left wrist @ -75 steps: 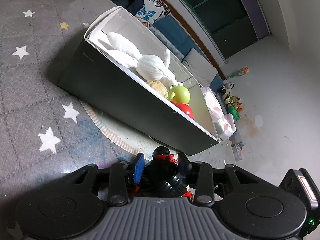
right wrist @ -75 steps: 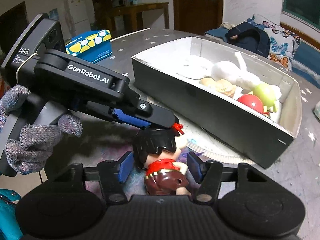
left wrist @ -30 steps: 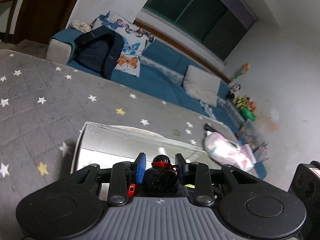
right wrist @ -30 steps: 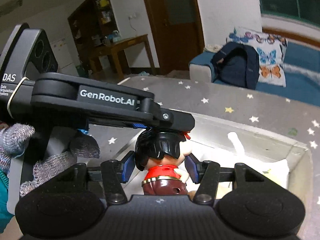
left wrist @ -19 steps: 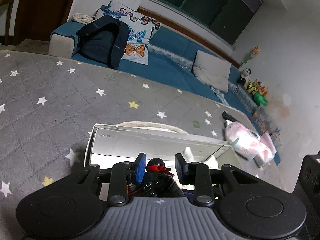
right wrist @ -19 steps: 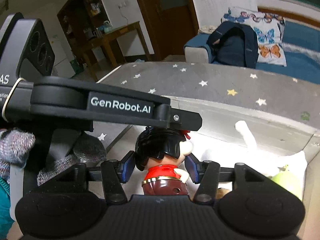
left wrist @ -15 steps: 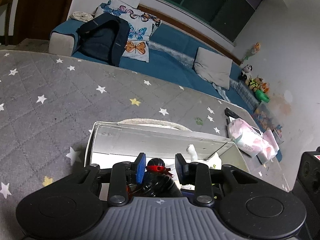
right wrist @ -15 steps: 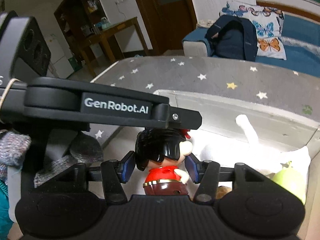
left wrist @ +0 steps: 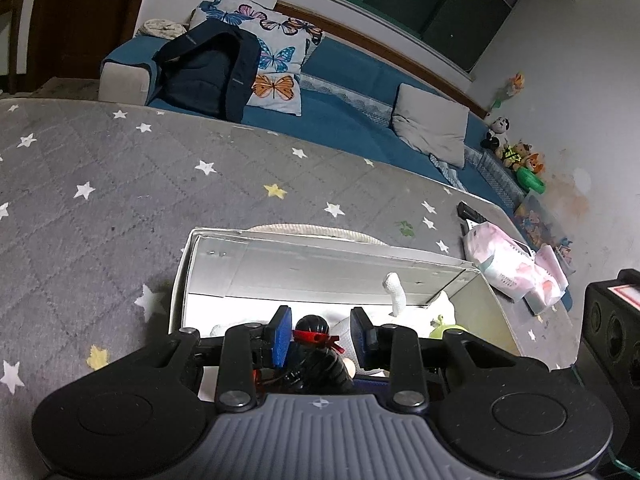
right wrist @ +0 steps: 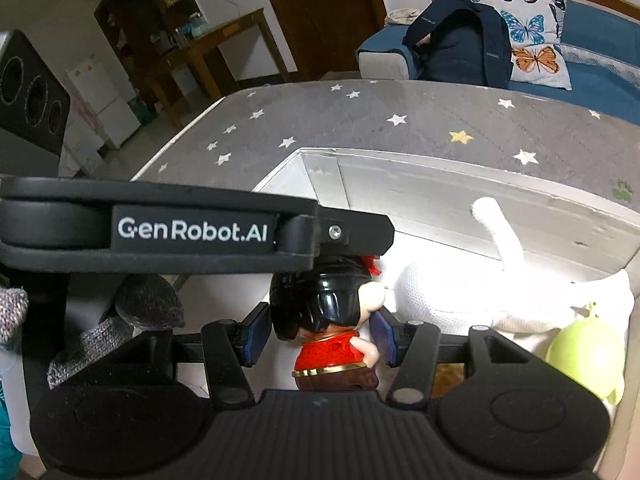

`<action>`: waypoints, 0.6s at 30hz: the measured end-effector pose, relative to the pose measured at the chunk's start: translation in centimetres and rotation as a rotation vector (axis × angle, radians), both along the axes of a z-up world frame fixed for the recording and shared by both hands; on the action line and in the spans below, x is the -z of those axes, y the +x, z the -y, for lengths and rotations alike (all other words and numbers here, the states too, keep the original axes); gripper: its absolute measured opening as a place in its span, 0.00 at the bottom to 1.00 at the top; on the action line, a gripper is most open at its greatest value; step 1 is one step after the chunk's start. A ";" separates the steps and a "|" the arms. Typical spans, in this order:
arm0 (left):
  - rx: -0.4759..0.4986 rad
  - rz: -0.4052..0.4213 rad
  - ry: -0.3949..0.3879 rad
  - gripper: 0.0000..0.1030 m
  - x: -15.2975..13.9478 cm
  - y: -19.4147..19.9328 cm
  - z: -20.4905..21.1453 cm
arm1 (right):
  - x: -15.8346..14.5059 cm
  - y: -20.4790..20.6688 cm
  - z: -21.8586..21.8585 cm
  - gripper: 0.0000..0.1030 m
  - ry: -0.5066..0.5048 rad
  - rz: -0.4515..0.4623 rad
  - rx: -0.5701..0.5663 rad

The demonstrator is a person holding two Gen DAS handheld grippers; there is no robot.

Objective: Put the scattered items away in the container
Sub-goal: 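Carry the doll over the box and lower it inside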

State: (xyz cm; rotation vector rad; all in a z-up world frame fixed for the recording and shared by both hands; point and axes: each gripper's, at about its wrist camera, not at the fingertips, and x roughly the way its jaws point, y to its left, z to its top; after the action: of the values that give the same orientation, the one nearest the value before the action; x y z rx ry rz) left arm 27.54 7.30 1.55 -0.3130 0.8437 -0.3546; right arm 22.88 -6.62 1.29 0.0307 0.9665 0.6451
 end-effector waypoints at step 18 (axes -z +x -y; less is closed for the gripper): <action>-0.074 0.061 -0.023 0.33 -1.6 -2.9 -1.3 | -2.1 -1.9 0.6 0.56 -0.021 0.087 -0.009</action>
State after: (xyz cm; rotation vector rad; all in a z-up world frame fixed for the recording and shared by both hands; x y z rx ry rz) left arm 24.61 8.60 3.16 -0.3518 0.7666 -0.3033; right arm 20.93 -7.20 3.41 -0.0198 0.8896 0.6393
